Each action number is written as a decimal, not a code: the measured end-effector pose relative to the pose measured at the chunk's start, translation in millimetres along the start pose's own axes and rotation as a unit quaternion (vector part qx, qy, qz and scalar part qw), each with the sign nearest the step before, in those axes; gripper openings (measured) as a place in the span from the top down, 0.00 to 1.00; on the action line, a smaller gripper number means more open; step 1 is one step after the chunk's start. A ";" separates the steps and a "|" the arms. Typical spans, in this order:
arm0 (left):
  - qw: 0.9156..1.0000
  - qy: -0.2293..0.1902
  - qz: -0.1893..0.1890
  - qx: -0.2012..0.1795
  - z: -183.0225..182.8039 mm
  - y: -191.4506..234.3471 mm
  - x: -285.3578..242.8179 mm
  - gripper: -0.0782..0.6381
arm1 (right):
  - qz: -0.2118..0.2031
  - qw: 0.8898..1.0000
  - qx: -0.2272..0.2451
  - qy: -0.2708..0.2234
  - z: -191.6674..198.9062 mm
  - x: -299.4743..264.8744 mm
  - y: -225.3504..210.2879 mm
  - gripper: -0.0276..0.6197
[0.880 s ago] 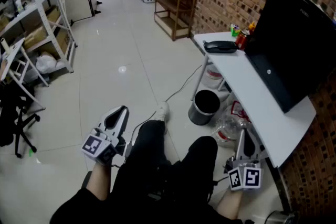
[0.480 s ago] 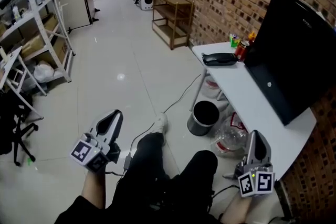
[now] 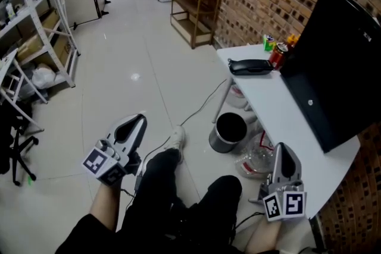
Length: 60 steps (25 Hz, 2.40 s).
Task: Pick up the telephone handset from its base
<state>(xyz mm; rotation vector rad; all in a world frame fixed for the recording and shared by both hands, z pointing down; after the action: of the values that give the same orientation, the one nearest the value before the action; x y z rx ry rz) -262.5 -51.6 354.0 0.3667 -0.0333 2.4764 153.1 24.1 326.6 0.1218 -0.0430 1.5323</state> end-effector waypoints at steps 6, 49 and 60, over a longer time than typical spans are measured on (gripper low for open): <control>0.999 -0.021 0.031 0.001 8.3 13.6 -55.0 0.84 | -0.002 0.999 0.034 -0.022 -9.8 -44.8 1.9 0.94; 0.965 0.054 0.254 -0.027 40.8 56.1 -336.4 0.84 | 0.166 0.986 0.014 0.020 -5.1 -78.8 -75.5 0.94; 0.935 0.169 0.306 -0.058 53.5 40.5 -404.7 0.70 | 0.178 0.984 0.000 0.029 0.2 -62.4 -95.1 0.94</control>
<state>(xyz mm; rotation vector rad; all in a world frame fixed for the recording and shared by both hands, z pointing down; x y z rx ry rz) 36.5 -327.1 299.0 -0.1570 -0.1729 3.1015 245.6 -41.2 315.3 0.0726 -0.0186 1.8916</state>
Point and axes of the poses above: the fingertips, and each gripper's own axes: x backward along the fingers, y to its left, z out of its underside, the point moved 7 cm from there along x, backward along the fingers, and after that the axes turned 12 degrees about z, right-handed, at the moved point
